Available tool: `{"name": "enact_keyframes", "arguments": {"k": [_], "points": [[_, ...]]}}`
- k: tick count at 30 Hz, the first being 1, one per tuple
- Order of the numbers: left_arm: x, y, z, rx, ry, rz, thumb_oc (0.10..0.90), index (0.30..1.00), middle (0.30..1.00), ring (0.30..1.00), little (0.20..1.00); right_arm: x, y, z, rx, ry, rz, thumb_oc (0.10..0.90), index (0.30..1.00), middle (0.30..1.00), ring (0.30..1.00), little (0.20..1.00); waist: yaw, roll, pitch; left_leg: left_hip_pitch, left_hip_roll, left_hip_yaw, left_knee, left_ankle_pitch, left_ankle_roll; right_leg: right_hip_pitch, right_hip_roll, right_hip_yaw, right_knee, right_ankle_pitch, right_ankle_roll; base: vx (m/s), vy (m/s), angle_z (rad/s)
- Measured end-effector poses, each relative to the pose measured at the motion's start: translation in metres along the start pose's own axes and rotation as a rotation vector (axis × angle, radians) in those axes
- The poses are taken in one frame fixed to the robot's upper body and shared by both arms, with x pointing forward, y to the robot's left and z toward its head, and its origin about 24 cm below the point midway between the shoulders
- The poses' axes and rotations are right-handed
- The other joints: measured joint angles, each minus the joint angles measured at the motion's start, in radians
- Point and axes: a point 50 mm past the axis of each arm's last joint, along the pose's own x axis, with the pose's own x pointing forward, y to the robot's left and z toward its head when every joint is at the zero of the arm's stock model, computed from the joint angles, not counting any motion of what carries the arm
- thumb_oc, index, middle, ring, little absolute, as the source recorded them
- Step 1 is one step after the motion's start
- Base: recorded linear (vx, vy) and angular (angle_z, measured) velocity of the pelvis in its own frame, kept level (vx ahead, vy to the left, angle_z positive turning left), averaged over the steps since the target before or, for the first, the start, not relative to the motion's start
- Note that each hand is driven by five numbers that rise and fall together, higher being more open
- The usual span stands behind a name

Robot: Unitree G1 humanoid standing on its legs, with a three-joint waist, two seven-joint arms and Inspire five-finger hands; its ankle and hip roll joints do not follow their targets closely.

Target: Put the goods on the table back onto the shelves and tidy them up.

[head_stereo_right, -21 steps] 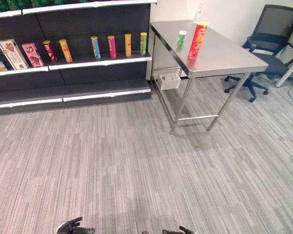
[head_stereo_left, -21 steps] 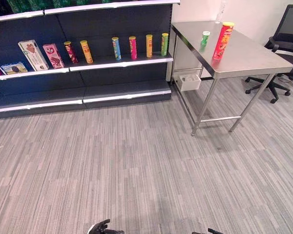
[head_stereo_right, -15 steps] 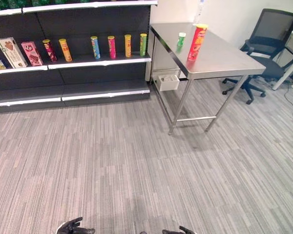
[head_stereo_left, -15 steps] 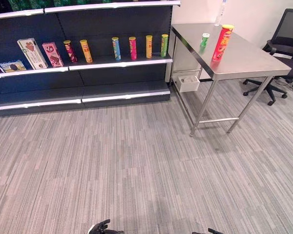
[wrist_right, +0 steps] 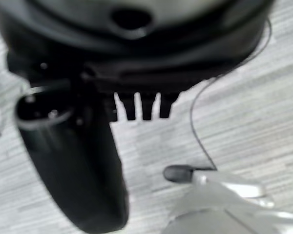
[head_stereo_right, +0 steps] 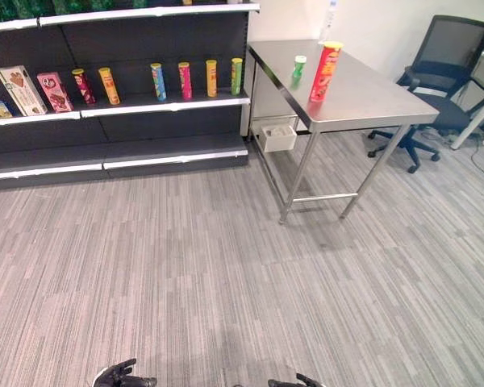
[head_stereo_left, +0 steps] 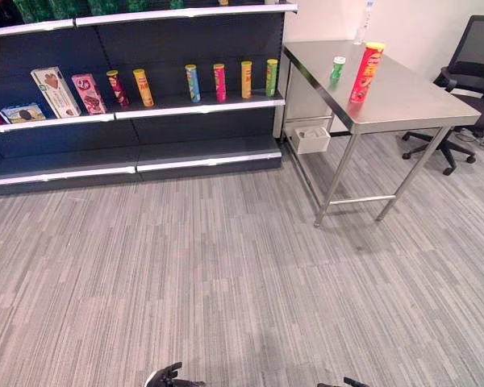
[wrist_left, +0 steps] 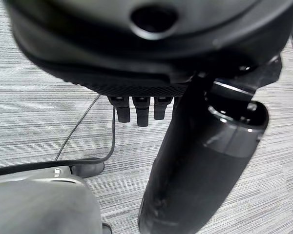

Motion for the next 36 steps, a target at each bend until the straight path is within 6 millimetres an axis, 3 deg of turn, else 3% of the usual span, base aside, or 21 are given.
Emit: {"name": "enact_keyframes", "arguments": {"k": [32, 35, 36], "points": [[0.000, -0.003, 0.001, 0.077, -0.006, -0.019, 0.800, 0.900, 0.900, 0.900, 0.900, 0.000, 0.001, 0.002, -0.009, -0.005, 0.004, 0.800, 0.900, 0.900, 0.900, 0.900, 0.001, -0.002, -0.001, -0.018, 0.007, -0.001, 0.000, 0.003, -0.005, -0.018, 0.006, -0.001, 0.001, 0.001, 0.000, 0.00, -0.018, 0.00], [0.001, 0.000, 0.007, 0.080, -0.018, -0.010, 0.800, 0.900, 0.900, 0.900, 0.900, 0.002, 0.005, 0.010, -0.025, -0.023, 0.018, 0.800, 0.900, 0.900, 0.900, 0.900, 0.003, -0.008, 0.005, -0.060, 0.013, -0.002, 0.028, 0.005, -0.012, -0.055, 0.010, 0.000, 0.020, -0.008, 0.004, -0.01, -0.174, 0.00], [0.002, 0.007, 0.013, 0.069, -0.029, 0.009, 0.800, 0.900, 0.900, 0.900, 0.900, 0.003, 0.013, 0.022, -0.033, -0.051, 0.041, 0.800, 0.900, 0.900, 0.900, 0.900, 0.007, -0.033, 0.034, -0.138, 0.023, -0.001, 0.150, -0.011, -0.049, -0.101, 0.009, -0.001, 0.070, -0.033, -0.012, 0.00, -0.279, 0.01]]}}
